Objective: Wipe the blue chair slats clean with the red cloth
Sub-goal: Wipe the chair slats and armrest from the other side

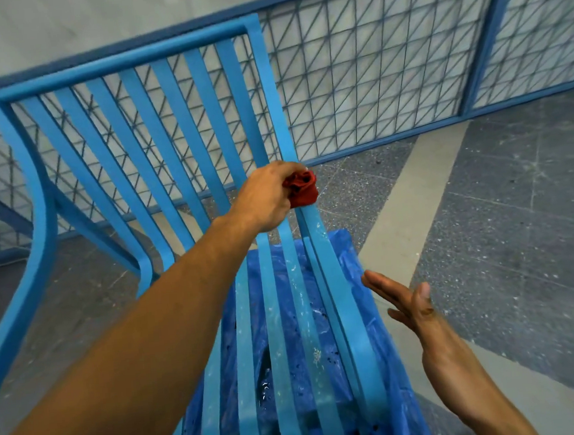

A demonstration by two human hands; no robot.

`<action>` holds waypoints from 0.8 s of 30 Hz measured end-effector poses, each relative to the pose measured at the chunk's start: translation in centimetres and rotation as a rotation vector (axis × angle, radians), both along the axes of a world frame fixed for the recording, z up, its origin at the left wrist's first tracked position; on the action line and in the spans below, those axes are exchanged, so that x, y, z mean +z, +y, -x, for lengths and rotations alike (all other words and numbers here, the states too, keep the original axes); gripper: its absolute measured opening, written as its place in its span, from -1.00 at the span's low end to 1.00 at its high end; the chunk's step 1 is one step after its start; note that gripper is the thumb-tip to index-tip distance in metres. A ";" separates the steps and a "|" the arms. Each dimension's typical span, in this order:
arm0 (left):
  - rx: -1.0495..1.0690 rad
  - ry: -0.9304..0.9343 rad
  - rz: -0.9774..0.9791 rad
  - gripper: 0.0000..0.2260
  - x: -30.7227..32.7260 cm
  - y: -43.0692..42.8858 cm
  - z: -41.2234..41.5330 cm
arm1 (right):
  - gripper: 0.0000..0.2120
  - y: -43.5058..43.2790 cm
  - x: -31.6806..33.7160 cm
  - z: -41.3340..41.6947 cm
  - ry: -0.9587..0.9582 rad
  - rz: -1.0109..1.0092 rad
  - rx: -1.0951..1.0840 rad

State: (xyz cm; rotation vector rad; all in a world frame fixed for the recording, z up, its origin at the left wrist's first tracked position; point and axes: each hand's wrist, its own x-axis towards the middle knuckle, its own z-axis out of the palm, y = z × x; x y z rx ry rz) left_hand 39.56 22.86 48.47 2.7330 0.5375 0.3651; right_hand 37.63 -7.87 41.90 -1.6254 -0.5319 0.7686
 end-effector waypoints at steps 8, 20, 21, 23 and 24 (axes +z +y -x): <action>-0.055 0.125 0.155 -0.55 1.5 -0.6 4.2 | -0.41 -1.5 3.4 0.8 0.017 -0.013 -0.095; 0.364 -0.517 0.920 -0.75 2.9 -4.7 18.7 | -0.71 3.9 12.7 4.7 -0.236 0.055 -0.087; 0.382 -0.570 0.966 -0.77 3.4 -4.9 20.1 | -0.72 4.4 13.4 5.8 -0.231 0.049 -0.080; 0.408 -0.657 1.023 -0.79 3.9 -5.1 22.9 | -0.72 6.0 14.5 8.4 -0.211 0.062 -0.055; 0.418 -0.682 1.025 -0.78 3.9 -5.0 24.2 | -0.72 6.8 15.0 9.8 -0.204 0.080 -0.031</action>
